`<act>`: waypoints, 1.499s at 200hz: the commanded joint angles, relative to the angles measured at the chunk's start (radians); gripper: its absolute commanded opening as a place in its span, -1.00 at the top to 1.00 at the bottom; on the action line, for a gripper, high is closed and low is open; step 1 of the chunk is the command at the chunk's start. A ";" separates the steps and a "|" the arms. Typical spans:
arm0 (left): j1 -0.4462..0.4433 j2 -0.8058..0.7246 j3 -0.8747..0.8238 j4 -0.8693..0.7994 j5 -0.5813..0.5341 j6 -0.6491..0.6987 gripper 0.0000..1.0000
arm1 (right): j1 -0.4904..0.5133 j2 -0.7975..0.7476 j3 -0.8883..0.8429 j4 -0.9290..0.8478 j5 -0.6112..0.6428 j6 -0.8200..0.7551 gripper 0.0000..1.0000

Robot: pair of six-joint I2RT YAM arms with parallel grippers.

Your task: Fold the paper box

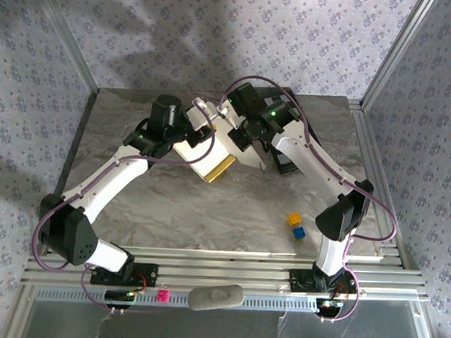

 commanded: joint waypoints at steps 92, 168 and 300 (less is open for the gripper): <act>0.031 0.019 0.027 0.097 0.080 -0.022 0.09 | -0.079 -0.099 -0.075 0.068 -0.275 0.002 1.00; 0.043 0.051 0.078 0.049 0.137 0.017 0.09 | -0.101 -0.090 -0.073 0.041 -0.371 -0.034 1.00; -0.003 0.087 0.085 -0.009 -0.051 -0.100 1.00 | -0.107 -0.058 0.030 0.056 -0.370 0.122 0.81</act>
